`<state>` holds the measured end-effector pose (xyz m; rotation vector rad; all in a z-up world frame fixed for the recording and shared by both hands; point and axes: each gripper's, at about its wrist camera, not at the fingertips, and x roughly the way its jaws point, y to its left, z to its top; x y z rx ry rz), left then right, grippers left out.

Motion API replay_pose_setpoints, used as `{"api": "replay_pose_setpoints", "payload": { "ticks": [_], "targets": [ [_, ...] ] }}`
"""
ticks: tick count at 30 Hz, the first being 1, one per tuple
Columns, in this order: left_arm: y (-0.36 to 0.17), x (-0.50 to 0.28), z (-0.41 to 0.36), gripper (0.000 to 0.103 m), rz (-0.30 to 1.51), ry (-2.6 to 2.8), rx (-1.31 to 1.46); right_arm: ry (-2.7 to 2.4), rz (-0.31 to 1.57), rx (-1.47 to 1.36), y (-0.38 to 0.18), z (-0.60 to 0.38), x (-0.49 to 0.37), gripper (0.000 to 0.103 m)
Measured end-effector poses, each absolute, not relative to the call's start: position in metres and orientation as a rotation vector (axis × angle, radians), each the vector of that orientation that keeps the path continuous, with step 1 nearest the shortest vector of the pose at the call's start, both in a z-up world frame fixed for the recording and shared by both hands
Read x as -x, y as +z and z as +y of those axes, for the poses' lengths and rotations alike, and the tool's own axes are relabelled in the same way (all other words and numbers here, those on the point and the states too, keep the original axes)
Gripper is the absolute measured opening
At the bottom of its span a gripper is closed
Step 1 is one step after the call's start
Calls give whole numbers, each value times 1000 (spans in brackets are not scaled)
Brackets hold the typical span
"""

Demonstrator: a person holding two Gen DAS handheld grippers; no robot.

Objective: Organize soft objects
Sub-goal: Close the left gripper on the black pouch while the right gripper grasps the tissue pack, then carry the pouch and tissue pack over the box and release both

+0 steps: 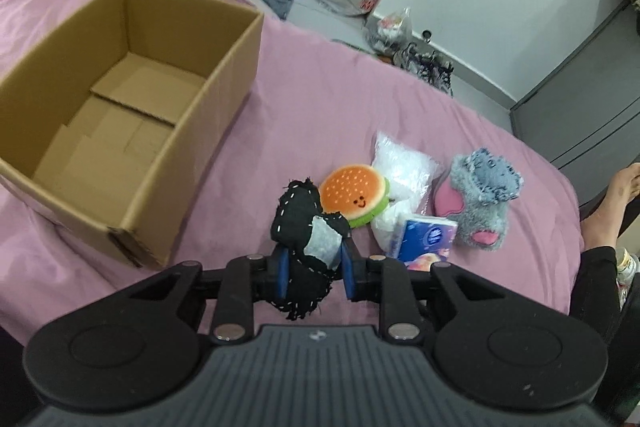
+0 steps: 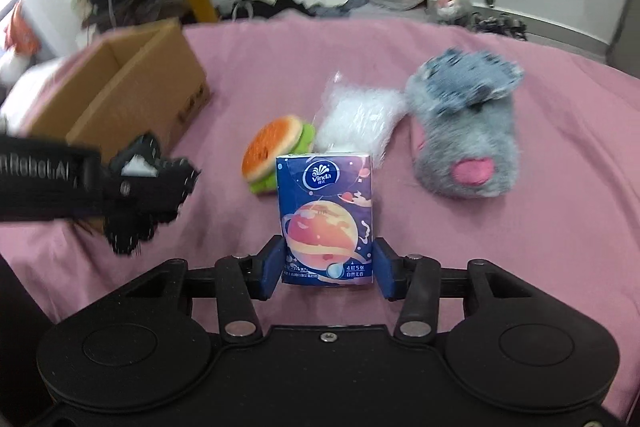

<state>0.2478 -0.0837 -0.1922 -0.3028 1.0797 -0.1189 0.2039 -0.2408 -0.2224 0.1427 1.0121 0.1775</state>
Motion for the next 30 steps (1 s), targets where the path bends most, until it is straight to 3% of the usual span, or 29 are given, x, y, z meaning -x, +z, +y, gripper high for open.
{"api": "replay_pose_setpoints", "payload": {
  "ticks": [17, 30],
  "targets": [
    [-126, -227, -45, 25, 882, -72, 307, 148, 836, -350, -154, -240, -184, 46],
    [-90, -227, -13, 25, 805, -70, 302, 185, 755, -339, -124, -204, -185, 47]
  ]
}}
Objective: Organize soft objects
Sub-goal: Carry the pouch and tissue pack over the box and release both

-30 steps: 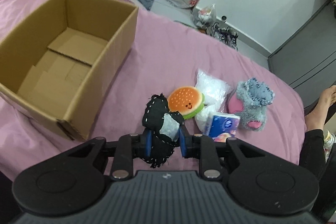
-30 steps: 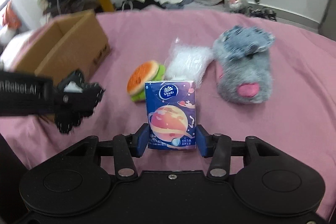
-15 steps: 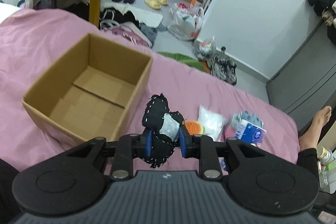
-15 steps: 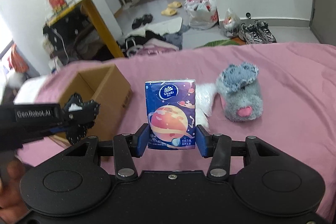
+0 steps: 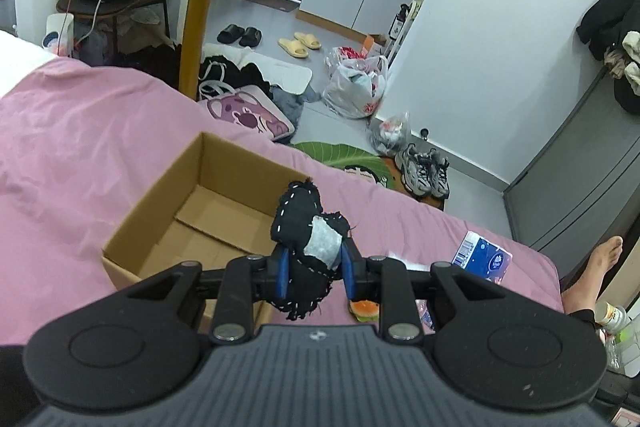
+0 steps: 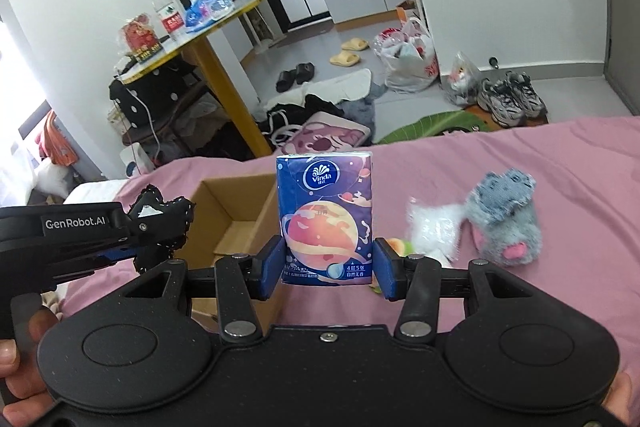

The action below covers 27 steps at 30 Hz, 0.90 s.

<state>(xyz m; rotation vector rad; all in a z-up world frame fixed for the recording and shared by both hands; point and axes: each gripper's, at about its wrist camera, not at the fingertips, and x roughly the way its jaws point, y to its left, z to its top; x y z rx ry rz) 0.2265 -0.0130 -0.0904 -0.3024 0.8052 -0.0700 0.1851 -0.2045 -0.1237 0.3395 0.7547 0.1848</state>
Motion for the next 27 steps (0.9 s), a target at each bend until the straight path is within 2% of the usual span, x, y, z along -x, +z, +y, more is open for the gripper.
{"api": "replay_pose_setpoints", "payload": {
  "ticks": [27],
  "targets": [
    [-86, -264, 62, 25, 769, -17, 332, 249, 734, -354, -114, -142, -220, 47]
  ]
}}
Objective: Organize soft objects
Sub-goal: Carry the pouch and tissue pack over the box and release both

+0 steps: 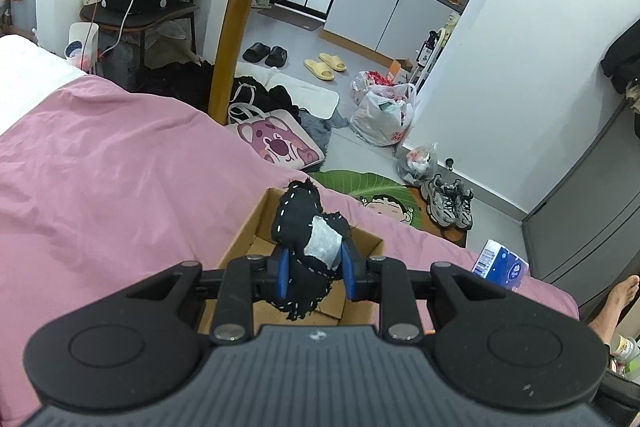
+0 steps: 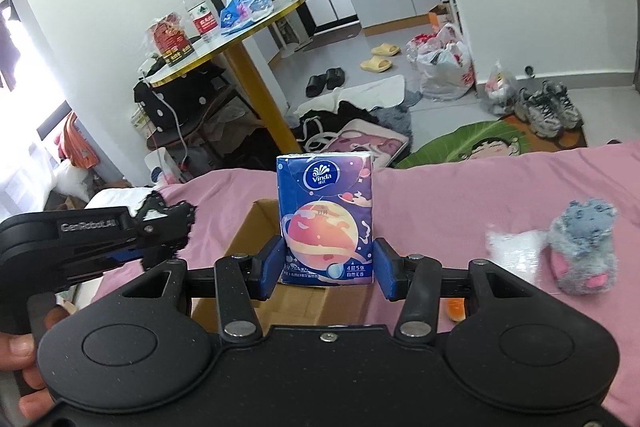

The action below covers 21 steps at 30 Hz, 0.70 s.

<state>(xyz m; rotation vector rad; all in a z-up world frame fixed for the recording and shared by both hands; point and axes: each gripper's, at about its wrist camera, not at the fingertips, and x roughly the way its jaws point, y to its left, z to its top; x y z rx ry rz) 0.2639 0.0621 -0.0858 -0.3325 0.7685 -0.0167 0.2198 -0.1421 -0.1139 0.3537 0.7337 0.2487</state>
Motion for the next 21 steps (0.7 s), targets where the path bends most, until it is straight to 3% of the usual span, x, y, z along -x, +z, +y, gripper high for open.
{"api": "replay_pose_setpoints", "payload": {
  "ticks": [21],
  "targets": [
    [-155, -340, 71, 26, 946, -25, 338, 278, 831, -358, -149, -99, -266, 47]
  ]
}}
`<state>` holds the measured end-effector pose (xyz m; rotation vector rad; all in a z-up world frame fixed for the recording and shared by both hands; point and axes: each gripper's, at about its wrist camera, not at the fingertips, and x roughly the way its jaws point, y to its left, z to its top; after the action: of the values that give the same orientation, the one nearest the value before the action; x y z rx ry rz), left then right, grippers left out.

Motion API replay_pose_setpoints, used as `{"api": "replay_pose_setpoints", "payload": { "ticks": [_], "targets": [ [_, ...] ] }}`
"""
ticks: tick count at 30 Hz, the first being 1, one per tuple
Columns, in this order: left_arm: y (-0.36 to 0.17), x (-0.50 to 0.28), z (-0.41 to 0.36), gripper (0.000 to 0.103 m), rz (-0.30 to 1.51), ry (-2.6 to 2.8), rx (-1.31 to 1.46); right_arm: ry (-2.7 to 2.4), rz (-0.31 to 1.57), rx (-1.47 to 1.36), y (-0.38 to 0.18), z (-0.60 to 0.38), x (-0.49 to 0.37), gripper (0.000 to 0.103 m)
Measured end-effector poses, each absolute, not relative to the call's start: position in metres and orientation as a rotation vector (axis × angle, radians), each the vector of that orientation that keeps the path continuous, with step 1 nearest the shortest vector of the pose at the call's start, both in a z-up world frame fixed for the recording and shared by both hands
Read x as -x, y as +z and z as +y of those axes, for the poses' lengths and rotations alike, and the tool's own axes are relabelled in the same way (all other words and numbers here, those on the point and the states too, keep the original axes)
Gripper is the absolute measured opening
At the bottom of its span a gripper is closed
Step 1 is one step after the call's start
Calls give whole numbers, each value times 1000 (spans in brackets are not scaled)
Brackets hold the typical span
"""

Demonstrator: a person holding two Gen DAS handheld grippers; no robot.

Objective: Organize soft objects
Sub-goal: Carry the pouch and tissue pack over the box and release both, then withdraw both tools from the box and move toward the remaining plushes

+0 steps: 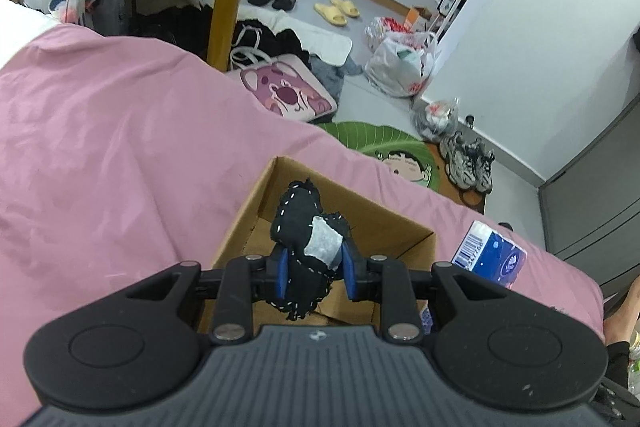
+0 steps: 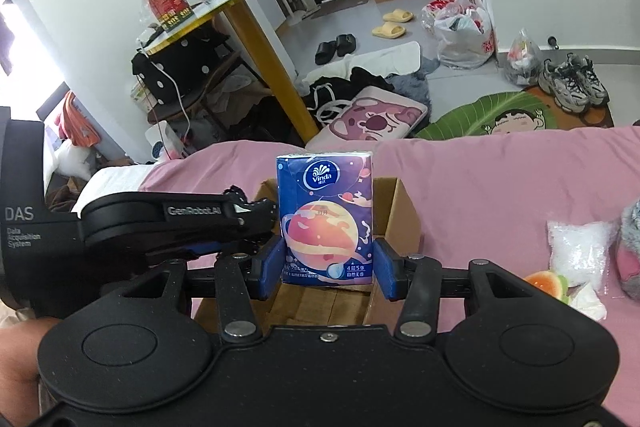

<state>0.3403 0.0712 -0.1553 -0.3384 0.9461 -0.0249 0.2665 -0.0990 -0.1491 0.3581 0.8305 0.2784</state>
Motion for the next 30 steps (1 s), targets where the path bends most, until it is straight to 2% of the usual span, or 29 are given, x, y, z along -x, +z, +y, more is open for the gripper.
{"api": "replay_pose_setpoints", "payload": {
  "ticks": [3, 9, 11, 15, 19, 20, 21, 24, 26, 30],
  "targets": [
    [-161, -347, 71, 27, 955, -28, 337, 272, 848, -362, -155, -98, -271, 47],
    [-163, -349, 74, 35, 969, -14, 331, 270, 877, -369, -163, -91, -280, 47],
    [-160, -347, 78, 46, 967, -4, 332, 272, 882, -369, -165, -88, -282, 47],
    [-150, -342, 87, 57, 936, 18, 340, 283, 890, -372, -168, -83, -285, 49],
    [-136, -331, 95, 72, 898, 57, 344, 298, 883, -358, -169, -76, -287, 50],
    [-133, -328, 95, 77, 887, 65, 336, 310, 884, -358, -169, -76, -287, 56],
    [-131, -327, 96, 78, 883, 69, 330, 315, 888, -361, -168, -75, -288, 66],
    [-125, -322, 95, 83, 883, 73, 325, 313, 872, -348, -162, -77, -283, 78],
    [-121, -320, 93, 85, 885, 62, 330, 318, 862, -337, -157, -81, -279, 83],
    [-116, -314, 87, 92, 910, 64, 313, 325, 869, -295, -151, -89, -269, 83]
  ]
}}
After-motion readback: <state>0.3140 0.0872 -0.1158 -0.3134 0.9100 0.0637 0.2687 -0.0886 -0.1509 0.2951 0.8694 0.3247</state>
